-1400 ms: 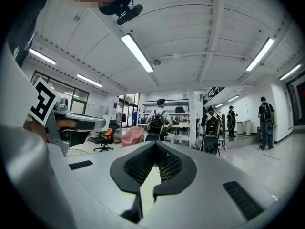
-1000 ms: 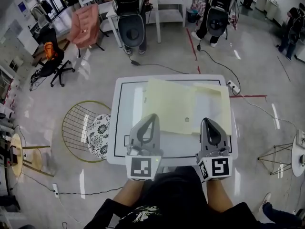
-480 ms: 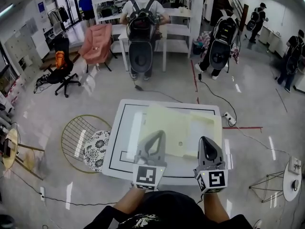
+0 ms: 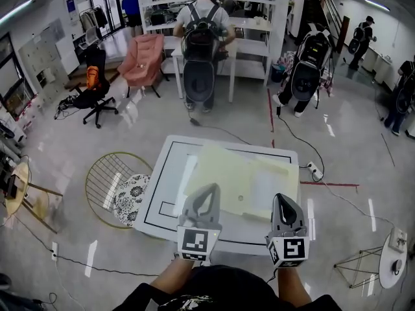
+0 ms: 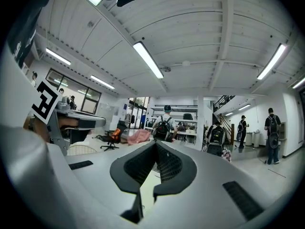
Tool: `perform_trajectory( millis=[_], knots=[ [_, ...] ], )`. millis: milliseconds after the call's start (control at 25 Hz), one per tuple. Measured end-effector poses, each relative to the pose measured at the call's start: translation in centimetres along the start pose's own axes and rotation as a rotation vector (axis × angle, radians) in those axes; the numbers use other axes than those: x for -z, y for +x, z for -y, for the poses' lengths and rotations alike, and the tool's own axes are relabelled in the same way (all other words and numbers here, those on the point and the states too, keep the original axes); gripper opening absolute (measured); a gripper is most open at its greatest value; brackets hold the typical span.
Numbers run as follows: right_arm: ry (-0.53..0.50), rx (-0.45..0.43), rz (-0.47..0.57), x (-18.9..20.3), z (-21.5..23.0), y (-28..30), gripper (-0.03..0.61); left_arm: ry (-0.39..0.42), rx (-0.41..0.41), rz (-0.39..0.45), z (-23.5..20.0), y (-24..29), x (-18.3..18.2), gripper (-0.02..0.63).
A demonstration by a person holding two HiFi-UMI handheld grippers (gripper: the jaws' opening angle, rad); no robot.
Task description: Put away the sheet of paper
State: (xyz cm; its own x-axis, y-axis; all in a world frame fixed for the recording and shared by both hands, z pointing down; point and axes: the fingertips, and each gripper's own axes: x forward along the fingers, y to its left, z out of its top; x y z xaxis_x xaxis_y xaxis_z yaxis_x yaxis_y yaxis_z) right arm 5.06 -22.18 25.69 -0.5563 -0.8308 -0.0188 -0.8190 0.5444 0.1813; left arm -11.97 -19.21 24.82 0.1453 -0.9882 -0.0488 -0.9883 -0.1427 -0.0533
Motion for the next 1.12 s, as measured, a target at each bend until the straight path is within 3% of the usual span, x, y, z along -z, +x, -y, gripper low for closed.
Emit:
perform_trajectory(
  millis=[520,1120],
  knots=[
    [-0.007,0.013,-0.001,0.6,1.5,-1.7,-0.002,0.027,0.005,-0.026,2.8,0.0,0.1,0.0],
    [-0.014,0.024,0.017,0.4,1.7,-1.6,-0.002,0.063,0.012,0.01,3.4,0.7,-0.3,0.001]
  ],
)
